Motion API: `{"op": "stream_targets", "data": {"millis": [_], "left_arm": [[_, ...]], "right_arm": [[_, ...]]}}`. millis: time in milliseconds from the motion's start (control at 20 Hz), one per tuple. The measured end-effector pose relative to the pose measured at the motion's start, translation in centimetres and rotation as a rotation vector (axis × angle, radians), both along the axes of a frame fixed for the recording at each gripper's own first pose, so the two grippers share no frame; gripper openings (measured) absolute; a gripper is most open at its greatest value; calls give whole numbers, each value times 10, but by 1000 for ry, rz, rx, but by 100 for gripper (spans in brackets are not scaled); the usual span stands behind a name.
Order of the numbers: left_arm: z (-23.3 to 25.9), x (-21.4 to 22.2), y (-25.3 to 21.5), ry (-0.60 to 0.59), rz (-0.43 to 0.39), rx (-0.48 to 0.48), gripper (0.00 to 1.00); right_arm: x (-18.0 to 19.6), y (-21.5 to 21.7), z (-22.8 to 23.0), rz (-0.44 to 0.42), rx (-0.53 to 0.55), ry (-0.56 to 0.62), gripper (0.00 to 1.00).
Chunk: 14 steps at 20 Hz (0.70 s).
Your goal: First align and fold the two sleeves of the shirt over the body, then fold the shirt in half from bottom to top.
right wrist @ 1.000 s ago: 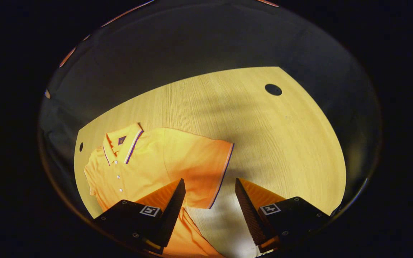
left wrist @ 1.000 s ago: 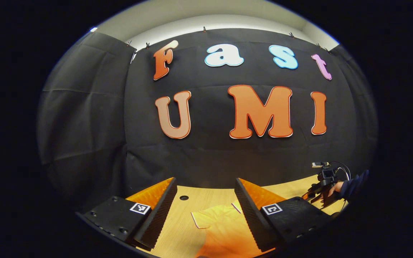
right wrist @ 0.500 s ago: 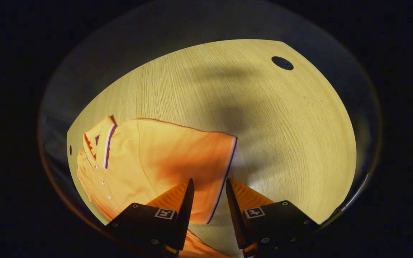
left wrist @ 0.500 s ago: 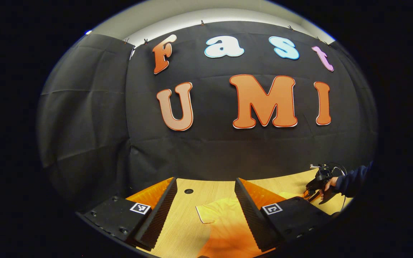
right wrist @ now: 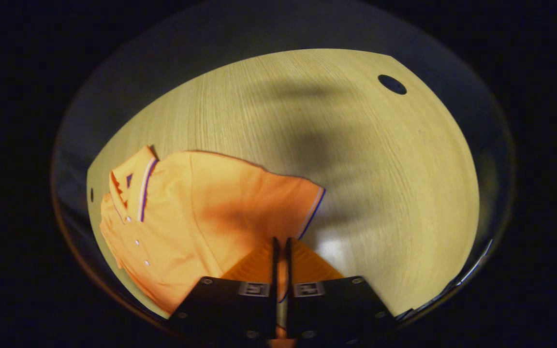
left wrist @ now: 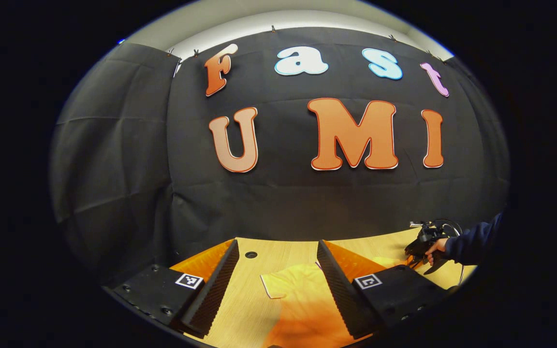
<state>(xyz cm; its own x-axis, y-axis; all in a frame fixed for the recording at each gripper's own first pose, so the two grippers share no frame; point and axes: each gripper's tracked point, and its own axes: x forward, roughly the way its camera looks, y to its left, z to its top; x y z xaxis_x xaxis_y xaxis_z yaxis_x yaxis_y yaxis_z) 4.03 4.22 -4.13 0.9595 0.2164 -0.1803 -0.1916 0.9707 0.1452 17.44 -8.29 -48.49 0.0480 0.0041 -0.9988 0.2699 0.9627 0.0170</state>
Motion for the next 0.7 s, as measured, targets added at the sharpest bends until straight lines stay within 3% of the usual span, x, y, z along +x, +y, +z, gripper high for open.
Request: {"op": "stream_targets", "data": {"millis": [50, 300, 600, 700], "left_arm": [[-1, 0, 4, 4, 7, 3, 98], [-11, -5, 15, 17, 36, -37, 98], [-24, -10, 36, 41, 74, -62, 98], [-33, -12, 44, 58, 90, -74, 98]], "right_arm": [[6, 5, 8, 5, 13, -28, 5], [30, 40, 48, 55, 72, -139, 4], [40, 100, 76, 160, 107, -202, 4], [38, 124, 83, 157, 137, -204, 5]]}}
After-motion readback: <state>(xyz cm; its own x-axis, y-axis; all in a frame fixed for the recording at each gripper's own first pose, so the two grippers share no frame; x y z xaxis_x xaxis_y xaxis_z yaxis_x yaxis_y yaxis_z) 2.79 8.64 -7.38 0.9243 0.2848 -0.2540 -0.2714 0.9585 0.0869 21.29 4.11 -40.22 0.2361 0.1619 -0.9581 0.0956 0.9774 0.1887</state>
